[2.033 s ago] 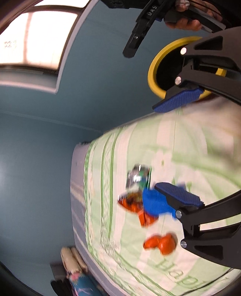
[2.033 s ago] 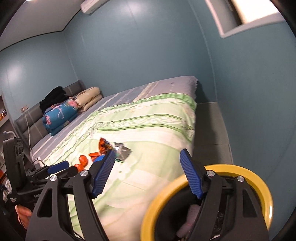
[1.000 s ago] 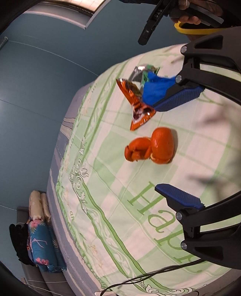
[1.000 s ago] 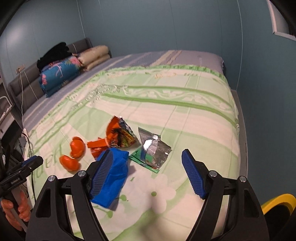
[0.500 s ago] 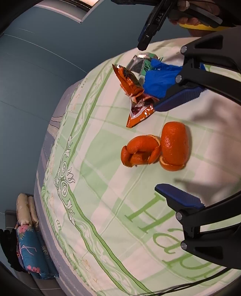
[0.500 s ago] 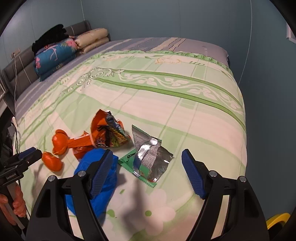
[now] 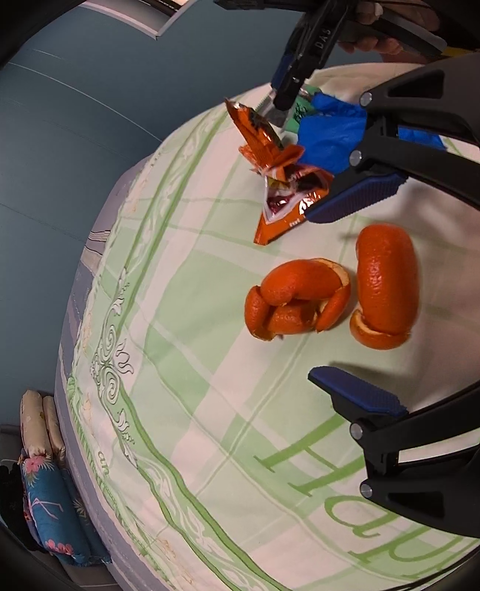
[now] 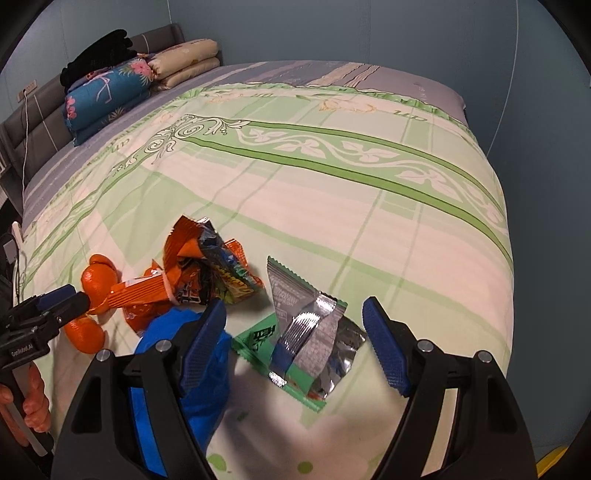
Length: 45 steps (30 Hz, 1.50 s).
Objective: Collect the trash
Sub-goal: 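Move both tools back over the remaining trash on the bed, then grasp the silver-green wrapper with the right gripper while the left grasps orange peels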
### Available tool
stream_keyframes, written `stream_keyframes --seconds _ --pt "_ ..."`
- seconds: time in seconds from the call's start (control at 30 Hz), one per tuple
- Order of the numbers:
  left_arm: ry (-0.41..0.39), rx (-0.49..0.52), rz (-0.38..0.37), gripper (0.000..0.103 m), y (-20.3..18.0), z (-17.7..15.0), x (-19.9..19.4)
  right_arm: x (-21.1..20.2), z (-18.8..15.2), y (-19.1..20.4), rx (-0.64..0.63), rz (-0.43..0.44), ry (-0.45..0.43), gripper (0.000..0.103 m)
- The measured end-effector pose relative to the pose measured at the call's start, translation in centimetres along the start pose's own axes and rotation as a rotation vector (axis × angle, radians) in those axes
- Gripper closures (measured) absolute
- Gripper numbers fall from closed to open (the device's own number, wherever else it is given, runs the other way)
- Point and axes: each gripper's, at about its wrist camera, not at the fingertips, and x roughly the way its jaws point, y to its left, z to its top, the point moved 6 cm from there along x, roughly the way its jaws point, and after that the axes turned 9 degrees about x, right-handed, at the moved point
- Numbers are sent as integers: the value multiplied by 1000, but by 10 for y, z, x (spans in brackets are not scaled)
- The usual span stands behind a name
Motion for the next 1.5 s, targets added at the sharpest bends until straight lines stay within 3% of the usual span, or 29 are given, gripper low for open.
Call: stream_keyframes --seconds 0.13,0.3,0.37,0.47,0.67,0.97,1.5 --pt "17 -24 -10 39 -1 -4 12 11 -3 1 -5 -1 18 34" --pt "6 6 33 57 -8 -1 18 21 -9 -1 3 -7 30 49" --pt "-3 4 47 61 -8 0 18 22 -10 -2 0 -4 25 53" --pt "-20 10 60 65 -9 0 17 23 -11 0 -18 -7 20 67" --pt "-36 10 57 70 -10 -1 9 18 -10 8 -55 5 1 75" --pt "-76 -7 14 71 -14 -4 -18 -15 1 3 -31 29 -52 76" --pt "-187 -4 34 71 -14 -10 -91 -93 -16 -17 52 87 -113 75"
